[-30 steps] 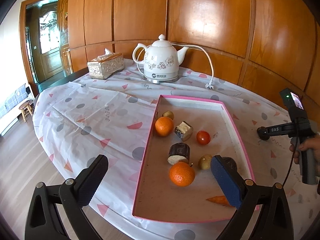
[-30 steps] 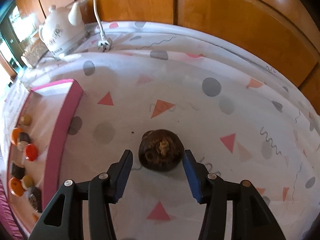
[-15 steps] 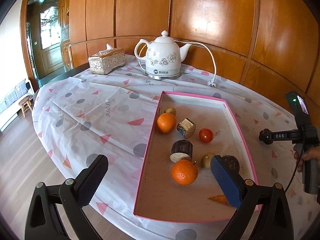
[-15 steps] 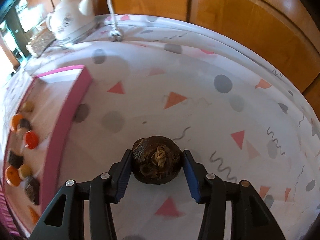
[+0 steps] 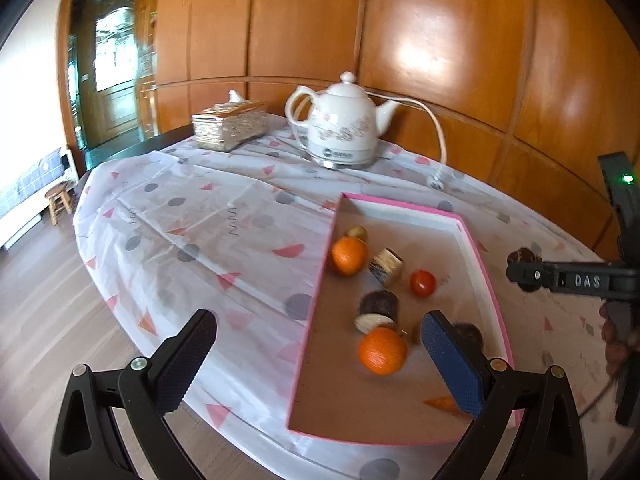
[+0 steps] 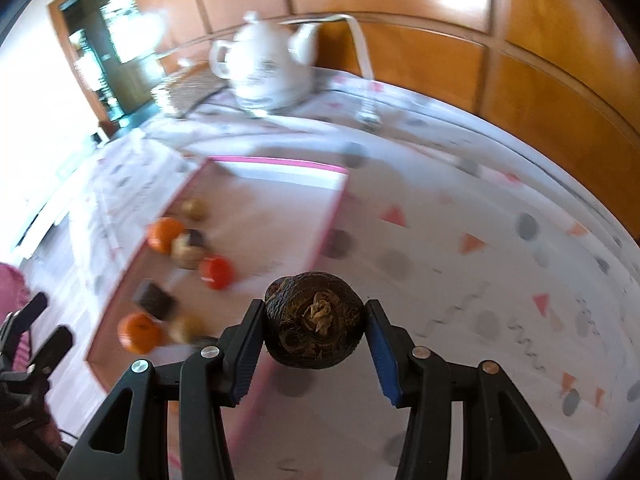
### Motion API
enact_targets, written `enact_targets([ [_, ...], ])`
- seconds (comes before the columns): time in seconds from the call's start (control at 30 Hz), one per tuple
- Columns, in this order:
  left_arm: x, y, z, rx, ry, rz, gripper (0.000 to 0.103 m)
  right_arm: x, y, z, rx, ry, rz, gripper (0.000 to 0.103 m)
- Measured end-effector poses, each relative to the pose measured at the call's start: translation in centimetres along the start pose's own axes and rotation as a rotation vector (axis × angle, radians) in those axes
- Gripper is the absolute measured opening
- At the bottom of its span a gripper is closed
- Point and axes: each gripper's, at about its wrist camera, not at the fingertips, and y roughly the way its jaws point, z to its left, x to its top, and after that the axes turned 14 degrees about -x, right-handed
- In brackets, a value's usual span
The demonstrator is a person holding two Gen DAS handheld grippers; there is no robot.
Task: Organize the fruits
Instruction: 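Carry the dark fruit into the pink tray and open the right gripper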
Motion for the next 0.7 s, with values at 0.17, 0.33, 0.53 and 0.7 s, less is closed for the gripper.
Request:
enact_targets([
  [0.17,0.9,-0.5,2.1,0.051,-0.050,-0.032,0.103,1.1,0.6,3.5,0.040,-0.052,-0.003,0.050],
  [0.33,0.9,-0.3,2.8,0.076,-0.061,-0.023,0.103,2.1,3.0,6.1,0.014,-0.080,0.029,0.051],
  [0.53,0.7,0.1,1.8,0.072,-0.028,-0.013,0.103,1.1,3.5,5.5,0.009,-0.057,0.049,0.052],
  [0.7,0.7,0.0,0.2,0.066,0.020,-0.017,0.103,-0.5,1.8,4.5,0.003,-0.006,0.018,0.052],
])
